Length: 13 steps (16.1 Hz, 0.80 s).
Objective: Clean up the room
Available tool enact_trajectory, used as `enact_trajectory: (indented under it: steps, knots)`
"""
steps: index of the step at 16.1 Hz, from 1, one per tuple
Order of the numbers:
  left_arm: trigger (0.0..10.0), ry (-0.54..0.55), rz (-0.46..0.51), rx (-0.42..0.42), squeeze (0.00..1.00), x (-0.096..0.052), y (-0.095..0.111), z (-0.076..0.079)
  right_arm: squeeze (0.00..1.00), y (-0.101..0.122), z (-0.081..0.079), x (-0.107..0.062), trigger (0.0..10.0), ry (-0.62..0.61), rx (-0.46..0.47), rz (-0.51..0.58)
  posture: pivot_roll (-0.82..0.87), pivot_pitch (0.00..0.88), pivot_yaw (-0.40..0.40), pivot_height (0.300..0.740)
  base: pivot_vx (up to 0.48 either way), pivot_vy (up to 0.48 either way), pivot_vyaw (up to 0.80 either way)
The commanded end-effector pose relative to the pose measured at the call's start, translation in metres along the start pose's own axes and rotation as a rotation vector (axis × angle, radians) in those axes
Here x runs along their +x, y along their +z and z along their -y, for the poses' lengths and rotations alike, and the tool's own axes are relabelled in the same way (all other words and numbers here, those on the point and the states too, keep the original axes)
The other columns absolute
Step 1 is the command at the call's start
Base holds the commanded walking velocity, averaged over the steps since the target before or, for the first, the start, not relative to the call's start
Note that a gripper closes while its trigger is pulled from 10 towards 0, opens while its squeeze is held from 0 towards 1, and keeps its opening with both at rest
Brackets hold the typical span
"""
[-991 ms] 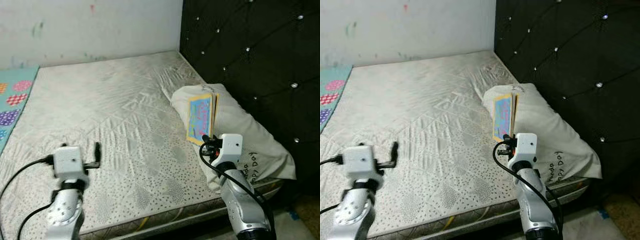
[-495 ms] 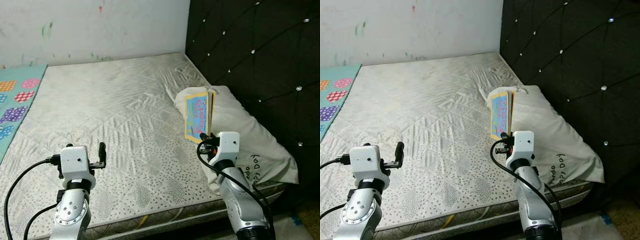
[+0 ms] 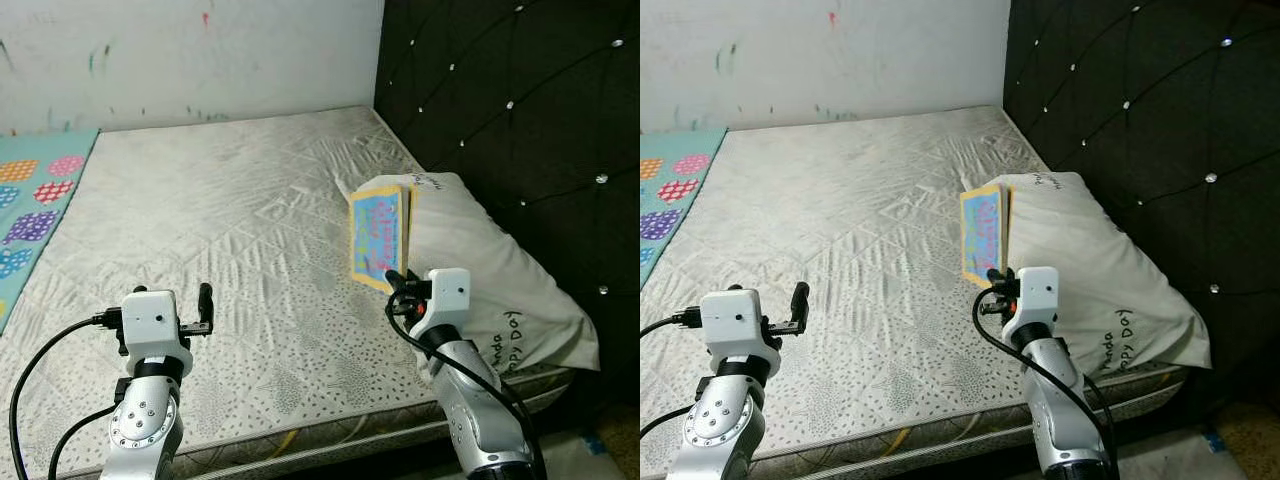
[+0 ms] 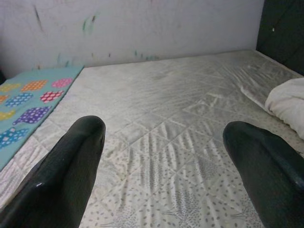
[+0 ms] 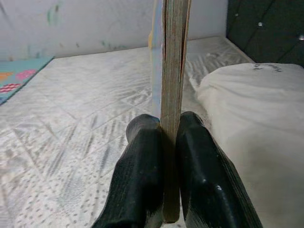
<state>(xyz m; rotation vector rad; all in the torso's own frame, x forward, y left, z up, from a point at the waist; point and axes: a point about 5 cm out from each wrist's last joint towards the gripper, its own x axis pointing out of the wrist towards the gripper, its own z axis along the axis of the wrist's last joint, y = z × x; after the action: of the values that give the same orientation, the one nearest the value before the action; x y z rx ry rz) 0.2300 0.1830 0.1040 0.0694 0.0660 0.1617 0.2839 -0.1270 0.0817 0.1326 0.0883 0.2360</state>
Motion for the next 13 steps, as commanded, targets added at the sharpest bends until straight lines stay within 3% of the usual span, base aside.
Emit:
enact_trajectory:
  steps: [1,9,13]
  knots:
    - [10.0,0.005,0.0,0.006,0.0,0.0015,0.0021,-0.0011,0.0,0.0145,-0.0058,0.0018,10.0,0.035,-0.004,0.064,-0.07,0.0,0.007,0.74,0.0,0.0,0.0]
    - [10.0,-0.015,0.005,-0.002,0.0,0.0051,0.0025,0.0015,0.0,0.0147,-0.0076,0.0033,10.0,0.047,-0.024,0.067,-0.07,0.0,0.007,0.74,0.0,0.0,0.0]
    - [10.0,-0.015,0.004,-0.002,0.0,0.0048,0.0024,0.0015,0.0,0.0138,-0.008,0.0021,10.0,0.047,-0.024,0.065,-0.07,0.0,0.008,0.705,0.0,0.0,0.0]
